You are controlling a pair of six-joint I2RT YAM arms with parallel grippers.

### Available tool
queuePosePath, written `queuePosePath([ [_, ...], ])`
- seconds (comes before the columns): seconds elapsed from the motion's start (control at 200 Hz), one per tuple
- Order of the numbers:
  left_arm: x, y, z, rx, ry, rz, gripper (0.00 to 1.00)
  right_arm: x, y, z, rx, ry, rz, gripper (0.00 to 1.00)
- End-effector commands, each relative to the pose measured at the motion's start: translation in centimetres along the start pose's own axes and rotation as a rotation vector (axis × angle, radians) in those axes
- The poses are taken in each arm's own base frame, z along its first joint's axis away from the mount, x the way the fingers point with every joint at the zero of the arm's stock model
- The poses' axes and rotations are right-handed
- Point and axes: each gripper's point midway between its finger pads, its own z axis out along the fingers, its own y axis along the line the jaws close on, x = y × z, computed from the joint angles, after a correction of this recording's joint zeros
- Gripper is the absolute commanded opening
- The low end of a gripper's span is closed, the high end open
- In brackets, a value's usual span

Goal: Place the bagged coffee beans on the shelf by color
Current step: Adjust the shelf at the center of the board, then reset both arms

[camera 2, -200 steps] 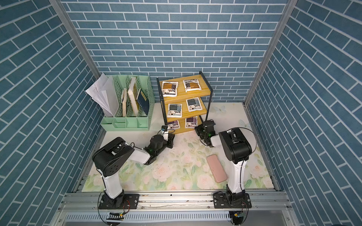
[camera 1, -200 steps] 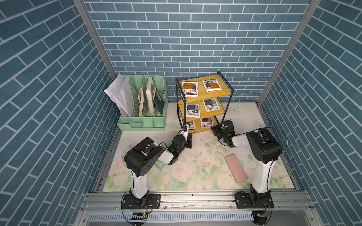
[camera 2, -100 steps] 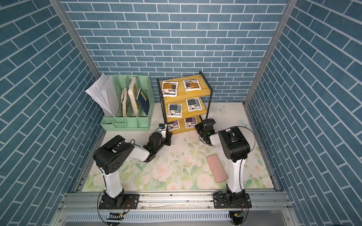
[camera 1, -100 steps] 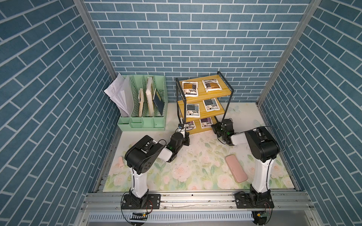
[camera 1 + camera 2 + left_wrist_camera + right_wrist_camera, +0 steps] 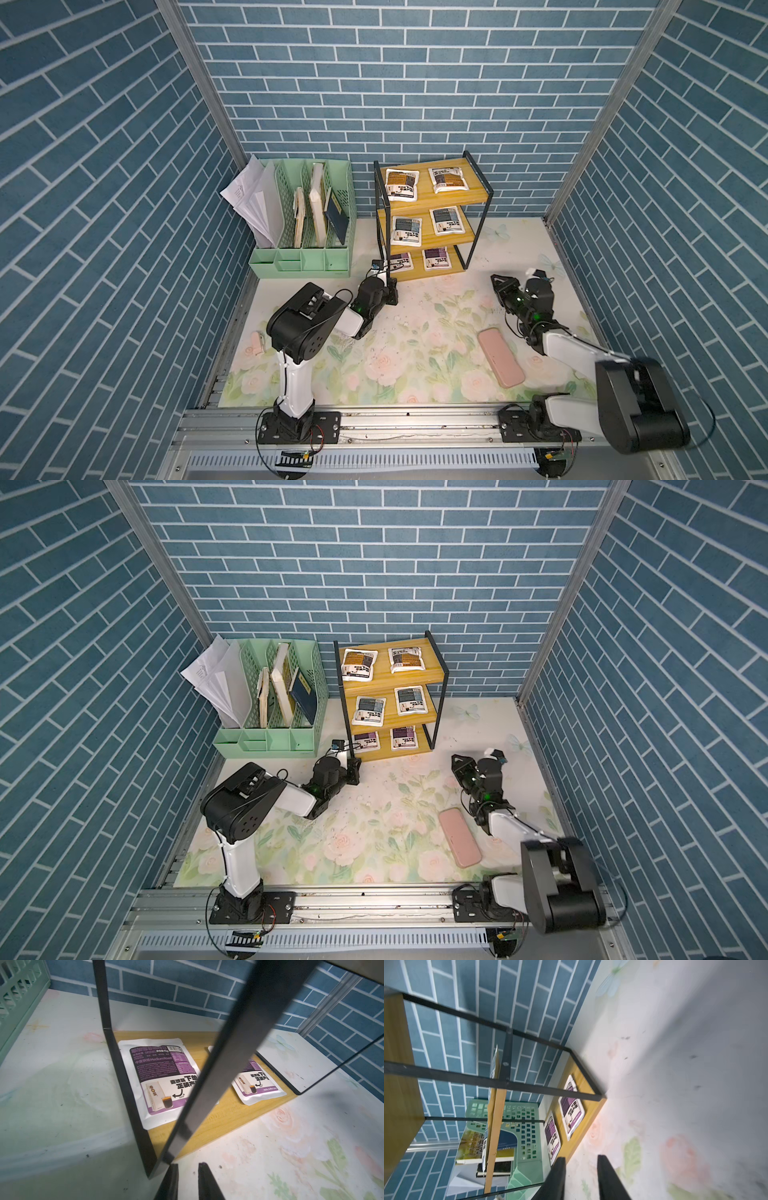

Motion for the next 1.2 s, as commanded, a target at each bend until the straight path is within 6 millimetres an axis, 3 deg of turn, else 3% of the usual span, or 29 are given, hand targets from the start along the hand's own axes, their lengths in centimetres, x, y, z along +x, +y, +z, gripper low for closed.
queuePosePath([
  [0.0, -1.1, 2.2, 0.2, -0.077, -0.025, -0.043, 0.24, 1.8, -2.3, -2.4, 0.092, 0.093, -0.111, 0.4],
  [0.26, -2.5, 4.7, 0.8, -0.121, -0.031, -0.132, 0.24, 2.4, -2.1, -4.9, 0.093, 0.103, -0.165, 0.56],
  [0.42, -3.8, 4.4, 1.2, -0.11, -0.042, -0.149, 0.26, 2.8, -2.4, -5.3, 0.113, 0.128, -0.166, 0.74],
  [0.515, -4.9, 3.9, 0.0, -0.084, -0.074, -0.176, 0.28, 1.9, -3.2, -5.9, 0.182, 0.083, -0.174, 0.77],
  [0.575, -5.5, 3.7, -1.3, -0.079, -0.094, -0.196, 0.29, 1.1, -3.3, -6.3, 0.198, 0.038, -0.193, 0.78],
  [0.595, -5.8, 3.6, -1.9, -0.074, -0.103, -0.199, 0.3, 0.8, -3.3, -6.5, 0.202, 0.018, -0.185, 0.95],
  [0.61, -6.0, 3.6, -2.3, -0.071, -0.109, -0.2, 0.31, 0.5, -3.4, -6.6, 0.207, -0.001, -0.173, 0.99],
  [0.685, -6.5, 3.6, -4.8, -0.069, -0.131, -0.196, 0.36, -0.6, -3.9, -7.2, 0.206, -0.104, -0.105, 1.0],
  [0.785, -6.8, 4.4, -8.7, -0.113, -0.16, -0.172, 0.49, -2.9, -1.6, -8.1, 0.068, -0.27, -0.202, 1.0],
  [0.815, -6.6, 4.9, -10.0, -0.138, -0.164, -0.169, 0.62, -3.8, -0.9, -8.5, 0.055, -0.321, -0.286, 1.0],
  [0.84, -6.8, 5.0, -11.0, -0.144, -0.176, -0.153, 0.94, -4.4, -0.4, -8.7, 0.06, -0.355, -0.375, 1.0],
  [0.855, -6.9, 5.1, -11.7, -0.147, -0.185, -0.144, 0.99, -4.7, -0.3, -8.8, 0.073, -0.373, -0.437, 1.0],
  [0.975, -7.9, 6.5, -15.8, -0.245, -0.216, -0.096, 1.0, -7.9, -2.2, -9.2, 0.289, -0.527, -0.69, 1.0],
  [1.06, -9.0, 6.9, -18.0, -0.281, -0.246, -0.04, 1.0, -9.3, -3.7, -8.4, 0.413, -0.571, -0.792, 1.0],
  [1.115, -10.0, 7.7, -19.6, -0.331, -0.296, -0.027, 1.0, -9.5, -2.5, -7.6, 0.364, -0.6, -0.879, 1.0],
  [1.19, -10.9, 10.2, -22.2, -0.493, -0.36, -0.053, 1.0, -9.3, -1.7, -6.6, 0.303, -0.618, -0.947, 1.0],
])
